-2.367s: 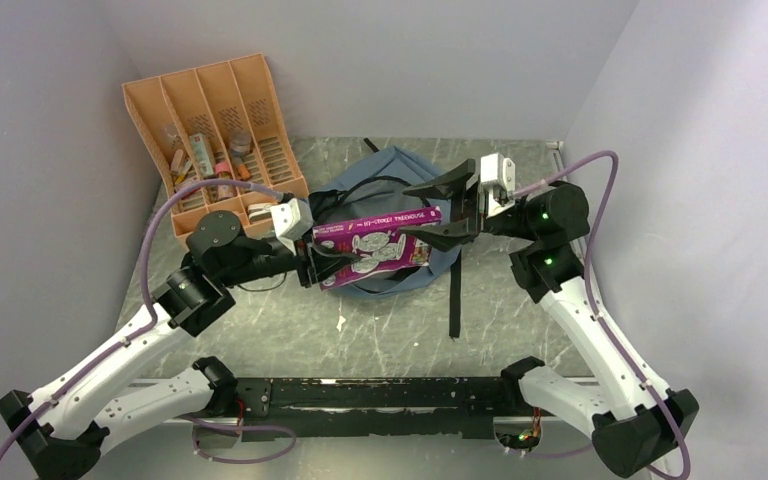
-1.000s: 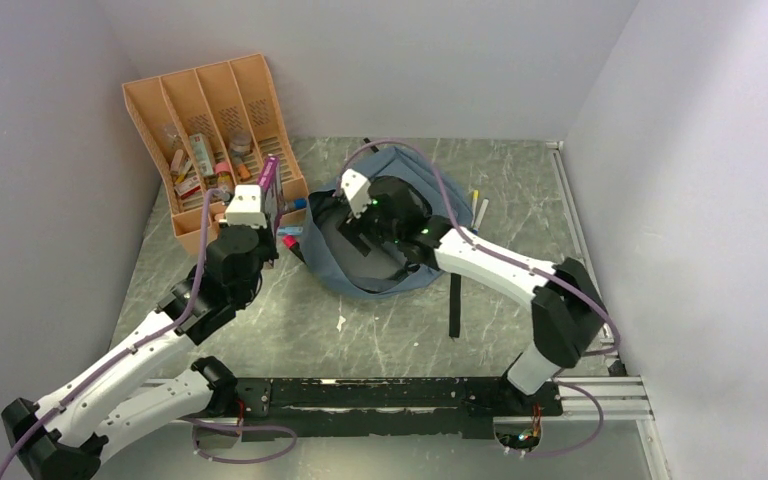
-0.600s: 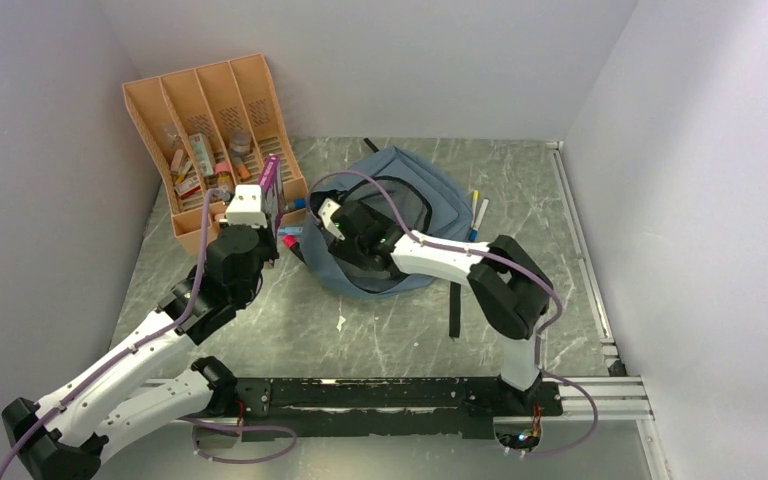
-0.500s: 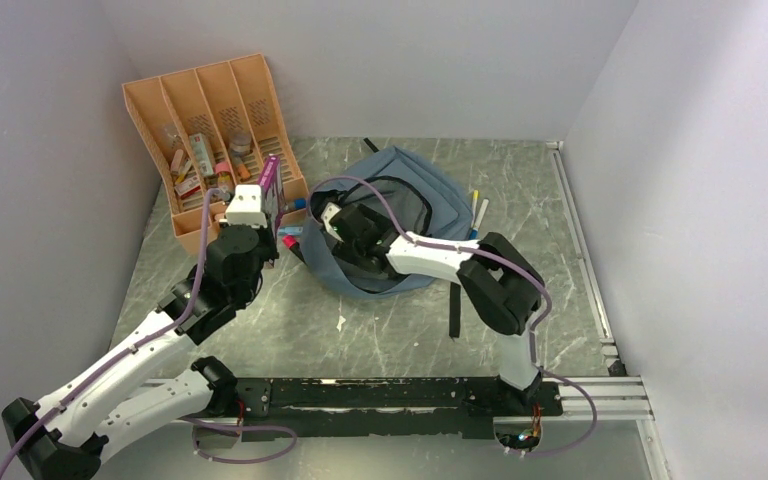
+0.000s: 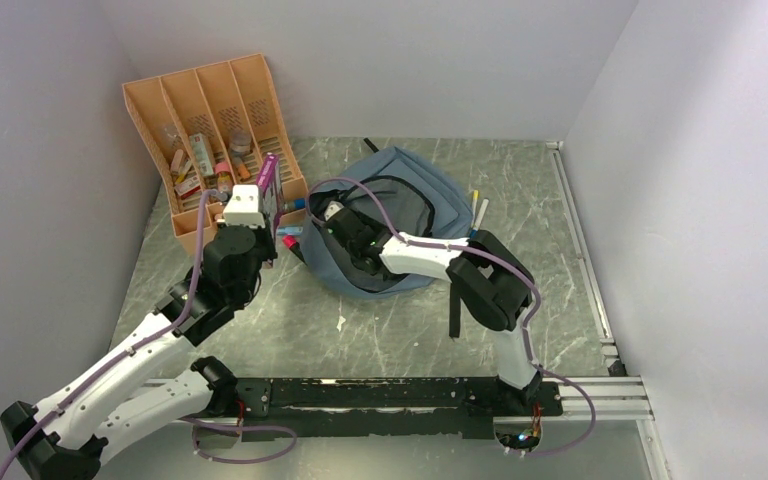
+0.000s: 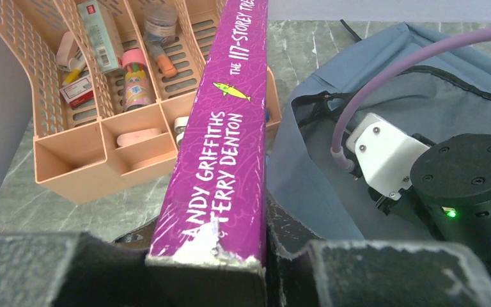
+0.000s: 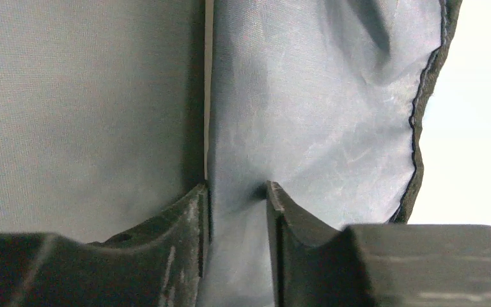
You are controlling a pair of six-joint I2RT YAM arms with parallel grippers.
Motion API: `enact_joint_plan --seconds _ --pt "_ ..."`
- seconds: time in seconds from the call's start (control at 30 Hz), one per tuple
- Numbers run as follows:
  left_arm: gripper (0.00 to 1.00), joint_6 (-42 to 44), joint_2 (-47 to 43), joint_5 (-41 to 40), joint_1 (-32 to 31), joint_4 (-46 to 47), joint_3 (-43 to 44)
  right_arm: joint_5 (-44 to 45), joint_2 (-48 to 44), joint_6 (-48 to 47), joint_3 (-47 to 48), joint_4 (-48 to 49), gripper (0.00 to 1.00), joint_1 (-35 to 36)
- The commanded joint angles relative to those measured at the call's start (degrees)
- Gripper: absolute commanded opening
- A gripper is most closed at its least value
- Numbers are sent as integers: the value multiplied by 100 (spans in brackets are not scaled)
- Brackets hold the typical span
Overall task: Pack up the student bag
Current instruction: Place the book in the student bag.
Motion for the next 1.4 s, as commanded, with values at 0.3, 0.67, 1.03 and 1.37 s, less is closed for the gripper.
enact_joint_plan --seconds 0.3,0.67,1.03,1.37 --pt "5 41 -213 -44 83 552 15 -238 -778 400 20 238 0 -97" --pt "5 -1652 -308 1281 85 -3 345 -2066 -1456 1350 188 164 0 -963" --pt "5 -3411 226 2427 85 -268 629 -2228 -1906 1620 296 330 0 -1186" --pt "5 -5059 1345 3348 249 571 465 -2290 -2163 1738 250 524 0 -1185"
